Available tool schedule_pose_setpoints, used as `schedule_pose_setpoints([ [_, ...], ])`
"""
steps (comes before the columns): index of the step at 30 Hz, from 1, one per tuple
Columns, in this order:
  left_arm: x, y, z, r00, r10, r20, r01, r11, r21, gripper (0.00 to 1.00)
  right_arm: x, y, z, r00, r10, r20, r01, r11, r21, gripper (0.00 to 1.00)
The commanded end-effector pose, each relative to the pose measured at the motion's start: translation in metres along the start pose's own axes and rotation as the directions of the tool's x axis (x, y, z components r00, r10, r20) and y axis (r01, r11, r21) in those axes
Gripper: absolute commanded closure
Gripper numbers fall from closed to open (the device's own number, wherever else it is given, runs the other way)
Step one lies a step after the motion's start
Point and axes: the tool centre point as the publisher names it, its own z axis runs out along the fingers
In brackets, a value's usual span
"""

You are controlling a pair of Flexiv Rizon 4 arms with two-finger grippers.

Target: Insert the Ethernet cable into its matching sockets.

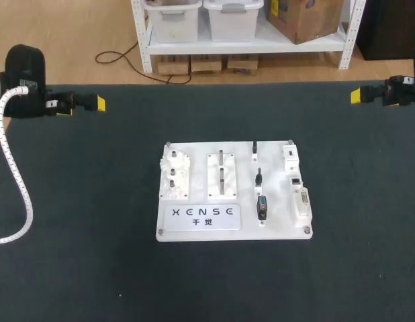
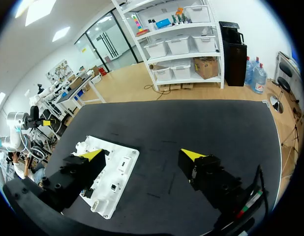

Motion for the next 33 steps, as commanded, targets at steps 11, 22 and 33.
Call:
schedule_pose_setpoints([
  [11, -0.001, -0.002, 0.0, 1.0, -0.002, -0.006, 0.002, 1.0, -0.009, 0.0, 0.0, 0.001, -0.001, 1.0, 0.0, 0.0, 0.0, 1.0, 0.003, 0.0],
  [22, -0.009, -0.053, 0.035, 0.885, 0.45, 0.116, -0.464, 0.849, 0.25, 0.0, 0.0, 0.001, -0.001, 1.0, 0.0, 0.0, 0.0, 1.0, 0.003, 0.0],
  [33, 0.025, -0.102, 0.064, 0.695, 0.649, 0.31, -0.707, 0.538, 0.46, 0.0, 0.0, 0.001, -0.001, 1.0, 0.0, 0.0, 0.0, 1.0, 0.003, 0.0],
])
